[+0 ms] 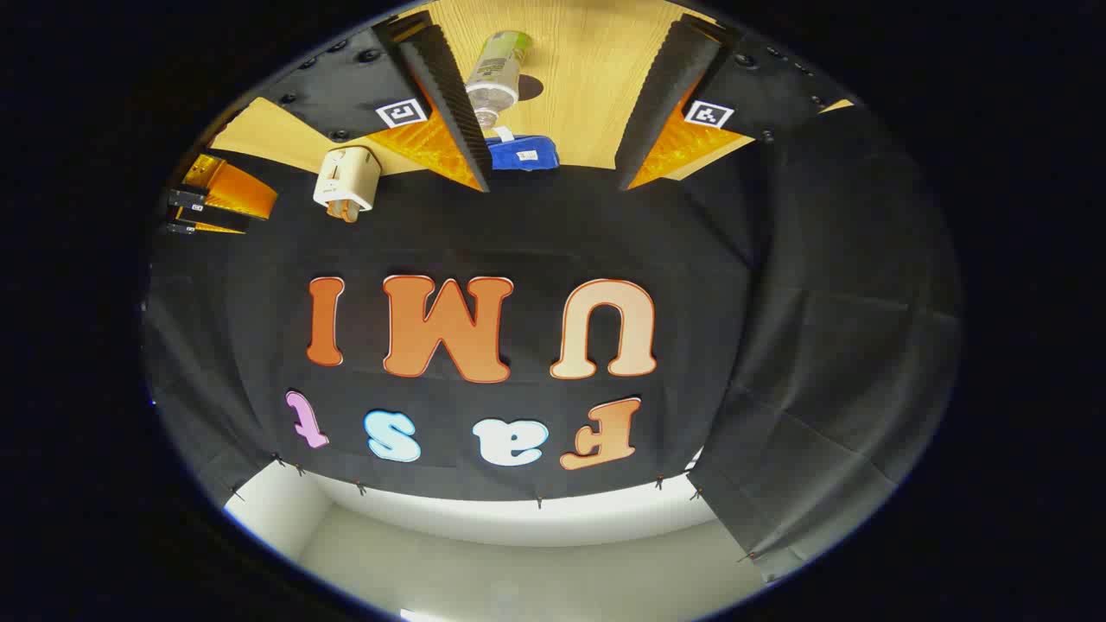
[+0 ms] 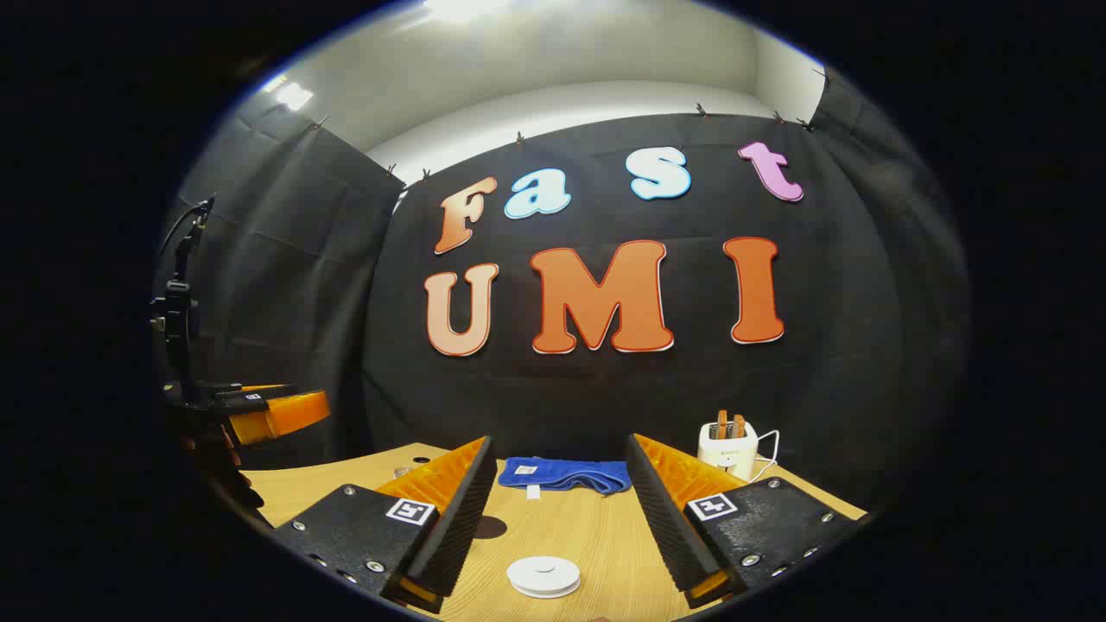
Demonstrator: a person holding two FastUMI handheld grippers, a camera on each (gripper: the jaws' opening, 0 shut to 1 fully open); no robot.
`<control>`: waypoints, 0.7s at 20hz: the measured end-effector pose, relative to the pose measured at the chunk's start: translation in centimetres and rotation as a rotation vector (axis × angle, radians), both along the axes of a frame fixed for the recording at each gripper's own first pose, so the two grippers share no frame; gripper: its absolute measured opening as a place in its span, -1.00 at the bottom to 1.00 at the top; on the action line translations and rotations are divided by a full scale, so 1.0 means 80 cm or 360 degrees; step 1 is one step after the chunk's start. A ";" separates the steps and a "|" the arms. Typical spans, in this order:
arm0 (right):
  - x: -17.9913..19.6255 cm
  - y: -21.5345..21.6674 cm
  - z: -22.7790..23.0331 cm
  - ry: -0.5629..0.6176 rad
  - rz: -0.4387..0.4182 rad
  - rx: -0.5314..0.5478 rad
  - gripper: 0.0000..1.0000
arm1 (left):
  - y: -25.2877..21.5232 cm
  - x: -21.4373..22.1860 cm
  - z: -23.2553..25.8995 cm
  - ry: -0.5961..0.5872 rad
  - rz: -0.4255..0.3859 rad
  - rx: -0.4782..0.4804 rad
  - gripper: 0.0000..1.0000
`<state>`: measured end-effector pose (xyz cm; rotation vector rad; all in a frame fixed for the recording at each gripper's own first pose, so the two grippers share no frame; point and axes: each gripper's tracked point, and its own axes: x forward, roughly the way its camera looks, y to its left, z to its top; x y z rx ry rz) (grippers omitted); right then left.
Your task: Open the teacup lid with one hand, grasp the water bottle and pour water into the teacup with the other hand; after pouring, place the water bottle on the coaster and then close the teacup lid.
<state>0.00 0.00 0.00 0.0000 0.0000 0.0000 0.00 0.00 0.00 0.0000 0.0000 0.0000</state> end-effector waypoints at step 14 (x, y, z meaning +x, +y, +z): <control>-0.006 0.002 0.010 -0.0066 -0.0048 -0.0063 0.93 | -0.032 0.004 -0.007 -0.0004 -0.0087 0.0008 0.93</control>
